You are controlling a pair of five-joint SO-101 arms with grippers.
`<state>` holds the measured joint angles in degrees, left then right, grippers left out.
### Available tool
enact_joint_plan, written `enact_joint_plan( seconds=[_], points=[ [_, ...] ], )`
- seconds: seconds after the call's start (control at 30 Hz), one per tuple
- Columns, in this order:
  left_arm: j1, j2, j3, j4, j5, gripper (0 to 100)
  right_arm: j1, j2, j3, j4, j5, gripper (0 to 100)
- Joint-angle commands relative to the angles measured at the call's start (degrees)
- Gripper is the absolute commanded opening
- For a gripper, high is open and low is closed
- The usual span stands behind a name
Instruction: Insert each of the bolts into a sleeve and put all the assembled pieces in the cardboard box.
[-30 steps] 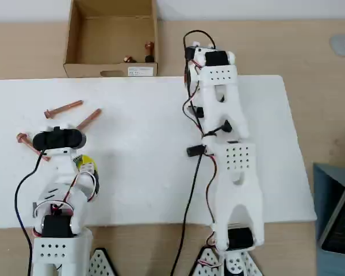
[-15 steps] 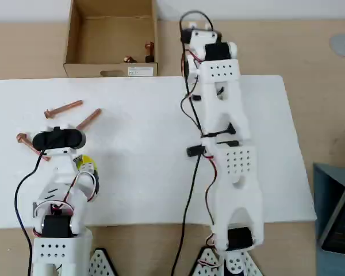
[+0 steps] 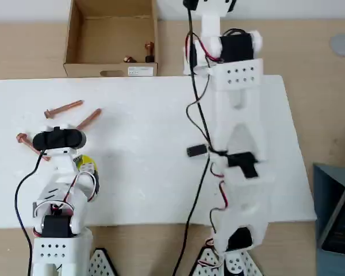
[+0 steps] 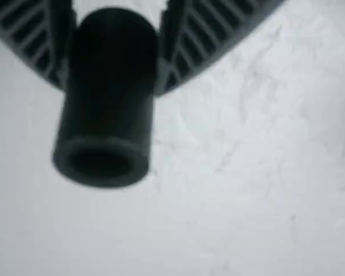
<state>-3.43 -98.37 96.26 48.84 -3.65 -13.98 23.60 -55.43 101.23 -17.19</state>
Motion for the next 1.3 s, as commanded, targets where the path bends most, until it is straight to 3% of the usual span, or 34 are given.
enact_joint_plan(
  seconds=[0.0,0.23,0.6,0.83,1.07,1.27],
  points=[
    [-0.18,-0.4,-0.09,-0.97,-0.35,0,0.22,-14.02,7.96,1.23,0.35,0.9],
    [-0.44,-0.4,-0.09,-0.97,-0.35,0,0.57,-32.48,27.21,0.88,0.35,0.9],
    [-1.67,0.04,-1.76,-0.53,-0.35,0,10.15,-55.08,53.14,0.0,0.35,0.9],
    [-3.34,0.13,-14.77,14.51,0.0,0,11.47,-73.1,71.69,-6.95,0.7,0.9],
    [-6.51,2.86,-24.18,17.05,-0.35,0,11.56,-85.67,90.24,-14.24,0.7,0.9],
    [-6.51,18.95,-39.82,22.95,2.02,0,11.56,-90.86,96.48,-15.47,0.79,0.9]
  ],
)
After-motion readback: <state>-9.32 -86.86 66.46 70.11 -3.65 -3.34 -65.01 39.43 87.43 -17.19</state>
